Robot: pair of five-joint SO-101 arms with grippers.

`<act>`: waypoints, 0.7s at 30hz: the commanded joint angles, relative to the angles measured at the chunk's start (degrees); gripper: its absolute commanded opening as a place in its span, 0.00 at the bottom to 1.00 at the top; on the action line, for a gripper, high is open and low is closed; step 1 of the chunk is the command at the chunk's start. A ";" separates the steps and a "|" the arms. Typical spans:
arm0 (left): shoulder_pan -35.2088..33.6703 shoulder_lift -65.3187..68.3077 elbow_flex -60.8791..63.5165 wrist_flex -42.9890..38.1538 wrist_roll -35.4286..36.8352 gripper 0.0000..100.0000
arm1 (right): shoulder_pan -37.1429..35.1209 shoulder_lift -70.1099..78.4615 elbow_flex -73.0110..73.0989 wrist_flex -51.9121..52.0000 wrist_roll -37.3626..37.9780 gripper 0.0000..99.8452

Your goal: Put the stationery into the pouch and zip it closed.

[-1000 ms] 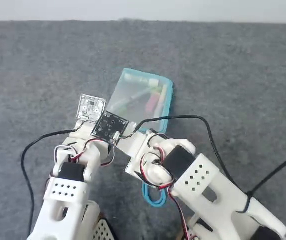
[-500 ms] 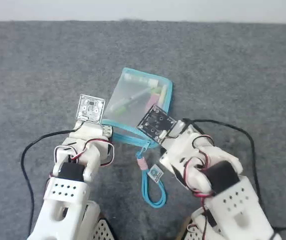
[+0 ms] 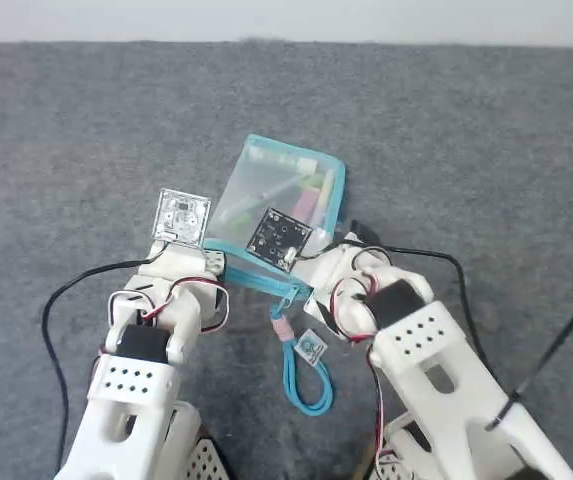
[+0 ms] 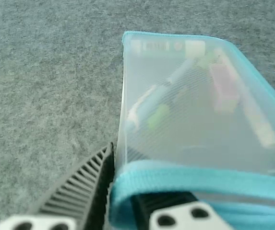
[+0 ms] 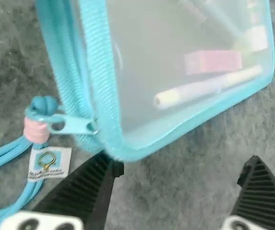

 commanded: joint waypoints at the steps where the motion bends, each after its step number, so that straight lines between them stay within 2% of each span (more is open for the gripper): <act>1: 0.26 -0.53 -1.63 -0.44 0.53 0.01 | 0.66 1.54 -0.53 -4.18 0.97 0.38; 7: 0.26 -0.53 -1.71 -0.44 0.53 0.01 | -0.04 0.75 0.35 3.03 7.12 0.38; 9: 0.26 -0.53 -1.71 -0.44 0.53 0.01 | -0.04 -1.45 2.46 1.98 7.65 0.38; 14: 0.26 -0.53 -1.71 -0.44 0.53 0.01 | -1.10 -7.96 6.68 0.66 7.38 0.38; 16: 0.26 -0.53 -1.71 -0.44 0.44 0.01 | -1.89 -9.36 6.95 -0.75 5.01 0.38; 21: 0.26 -0.53 -1.71 -0.44 0.44 0.01 | -2.07 -8.13 6.59 -5.23 3.52 0.38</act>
